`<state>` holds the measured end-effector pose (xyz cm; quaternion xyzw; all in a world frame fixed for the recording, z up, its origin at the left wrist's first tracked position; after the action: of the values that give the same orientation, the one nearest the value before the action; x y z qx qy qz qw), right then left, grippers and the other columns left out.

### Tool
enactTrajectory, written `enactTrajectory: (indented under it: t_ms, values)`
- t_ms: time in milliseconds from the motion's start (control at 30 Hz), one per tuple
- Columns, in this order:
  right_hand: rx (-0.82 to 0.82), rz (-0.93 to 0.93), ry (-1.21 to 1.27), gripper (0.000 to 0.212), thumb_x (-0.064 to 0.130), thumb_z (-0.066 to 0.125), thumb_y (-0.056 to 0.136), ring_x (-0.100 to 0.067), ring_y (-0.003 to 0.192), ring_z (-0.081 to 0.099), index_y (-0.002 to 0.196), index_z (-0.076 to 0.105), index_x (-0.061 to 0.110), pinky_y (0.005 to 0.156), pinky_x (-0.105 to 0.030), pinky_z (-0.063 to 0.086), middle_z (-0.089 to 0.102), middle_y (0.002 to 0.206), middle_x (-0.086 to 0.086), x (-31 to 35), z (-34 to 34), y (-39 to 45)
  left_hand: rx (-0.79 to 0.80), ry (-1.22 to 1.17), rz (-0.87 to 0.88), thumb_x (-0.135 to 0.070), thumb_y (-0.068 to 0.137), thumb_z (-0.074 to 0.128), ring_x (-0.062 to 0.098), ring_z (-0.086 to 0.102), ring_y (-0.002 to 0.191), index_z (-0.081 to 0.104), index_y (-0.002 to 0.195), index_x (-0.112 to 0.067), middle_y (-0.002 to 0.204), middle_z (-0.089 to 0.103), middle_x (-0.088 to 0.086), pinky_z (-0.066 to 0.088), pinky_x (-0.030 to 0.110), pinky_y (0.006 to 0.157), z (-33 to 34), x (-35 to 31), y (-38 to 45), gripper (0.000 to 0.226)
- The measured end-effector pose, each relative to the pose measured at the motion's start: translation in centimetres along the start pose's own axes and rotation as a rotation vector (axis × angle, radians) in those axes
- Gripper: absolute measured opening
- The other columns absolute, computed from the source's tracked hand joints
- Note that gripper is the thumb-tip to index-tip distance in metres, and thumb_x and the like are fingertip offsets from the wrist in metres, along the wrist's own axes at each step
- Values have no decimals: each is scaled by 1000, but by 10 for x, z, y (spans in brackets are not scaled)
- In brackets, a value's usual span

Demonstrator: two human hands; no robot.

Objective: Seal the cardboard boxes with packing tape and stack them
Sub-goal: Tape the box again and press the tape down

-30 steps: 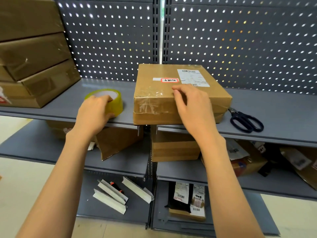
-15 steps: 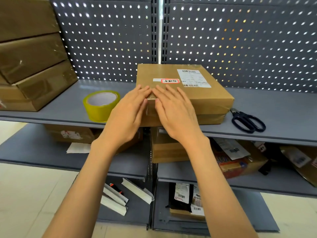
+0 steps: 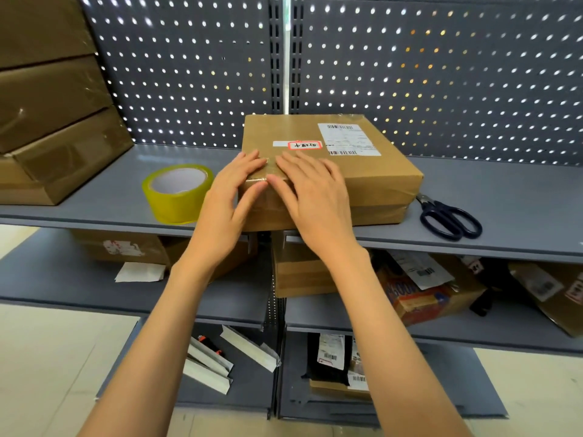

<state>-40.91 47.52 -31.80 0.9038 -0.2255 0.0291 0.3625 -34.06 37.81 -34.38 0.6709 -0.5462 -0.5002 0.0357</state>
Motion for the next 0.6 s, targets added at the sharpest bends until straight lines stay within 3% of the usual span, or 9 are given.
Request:
enactTrajectory:
  t_ms: [100,367,600]
  values:
    - [-65,-53,-87,45,40,41,95,-20,116,59,120,65,11,100,-30,28,66,123,-3,-2,3,-6,28,42,35,-24,97,50,10,24,143,49,135,-12,146,37,-6,19,13,113,3,4,-2,40]
    - [-49,-178,-137,51,42,42,92,-23,129,47,134,53,15,107,-33,23,57,135,-2,-1,2,-12,133,103,71,-35,91,51,5,14,145,39,140,-20,151,28,-9,14,10,113,3,2,-5,53]
    - [159,-179,-74,65,31,63,89,-19,143,25,147,34,22,114,-29,4,35,153,3,-5,5,-11,226,82,45,-38,81,61,-1,8,143,33,142,-25,153,19,-13,11,3,108,5,-2,-7,68]
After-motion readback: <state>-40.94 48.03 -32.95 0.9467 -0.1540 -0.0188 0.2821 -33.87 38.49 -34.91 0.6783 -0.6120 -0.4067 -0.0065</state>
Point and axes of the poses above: each hand's wrist, its own y-axis towards the middle knuckle, its own z-axis out of the palm, x = y × z, the point moved 9 cm from there along y, towards the middle knuckle
